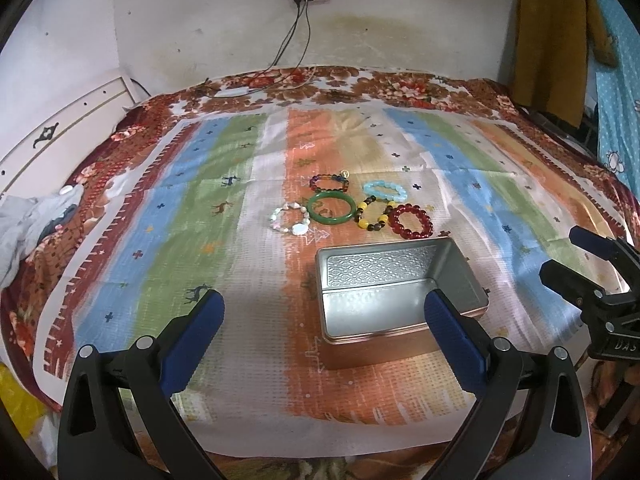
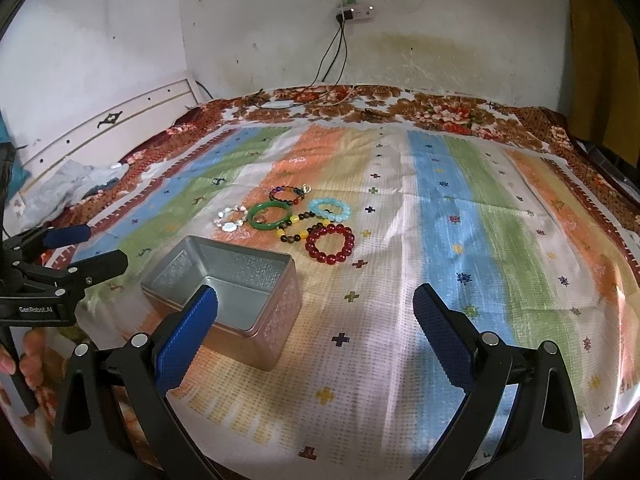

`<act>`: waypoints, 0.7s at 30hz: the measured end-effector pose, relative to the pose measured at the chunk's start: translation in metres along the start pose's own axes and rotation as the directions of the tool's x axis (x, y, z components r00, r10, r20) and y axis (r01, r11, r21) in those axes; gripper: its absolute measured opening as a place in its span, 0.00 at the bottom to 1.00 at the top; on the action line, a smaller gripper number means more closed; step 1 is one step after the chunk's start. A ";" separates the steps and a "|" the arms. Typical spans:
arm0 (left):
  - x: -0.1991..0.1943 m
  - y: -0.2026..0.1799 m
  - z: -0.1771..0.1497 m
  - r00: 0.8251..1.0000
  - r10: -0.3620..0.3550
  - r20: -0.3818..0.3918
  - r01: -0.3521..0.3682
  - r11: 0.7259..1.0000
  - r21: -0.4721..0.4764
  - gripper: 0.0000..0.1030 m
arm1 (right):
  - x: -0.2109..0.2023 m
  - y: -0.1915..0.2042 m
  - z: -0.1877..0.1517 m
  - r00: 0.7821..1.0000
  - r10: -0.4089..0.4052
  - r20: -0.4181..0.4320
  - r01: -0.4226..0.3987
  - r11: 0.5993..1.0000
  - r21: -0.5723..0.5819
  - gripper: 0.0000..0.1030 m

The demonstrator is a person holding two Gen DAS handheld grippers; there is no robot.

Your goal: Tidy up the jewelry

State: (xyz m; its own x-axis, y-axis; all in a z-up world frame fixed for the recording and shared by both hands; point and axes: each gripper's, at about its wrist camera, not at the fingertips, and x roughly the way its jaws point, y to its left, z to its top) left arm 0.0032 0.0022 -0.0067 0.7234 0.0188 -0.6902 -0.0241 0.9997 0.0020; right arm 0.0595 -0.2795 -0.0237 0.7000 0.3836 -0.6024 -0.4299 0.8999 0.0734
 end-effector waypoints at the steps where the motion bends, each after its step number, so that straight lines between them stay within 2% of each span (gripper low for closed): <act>1: 0.000 0.001 0.000 1.000 0.000 -0.001 0.000 1.000 0.001 0.95 | 0.000 0.000 0.000 1.000 -0.002 -0.001 0.002 1.000 -0.001 0.96; 21: 0.000 0.003 -0.004 1.000 0.007 -0.004 -0.007 1.000 0.001 0.95 | 0.001 0.006 0.002 1.000 -0.011 -0.023 0.010 1.000 -0.020 0.96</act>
State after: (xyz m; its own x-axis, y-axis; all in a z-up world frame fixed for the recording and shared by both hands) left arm 0.0007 0.0052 -0.0095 0.7204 0.0259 -0.6931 -0.0285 0.9996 0.0078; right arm 0.0588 -0.2736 -0.0224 0.6913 0.3692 -0.6211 -0.4341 0.8994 0.0515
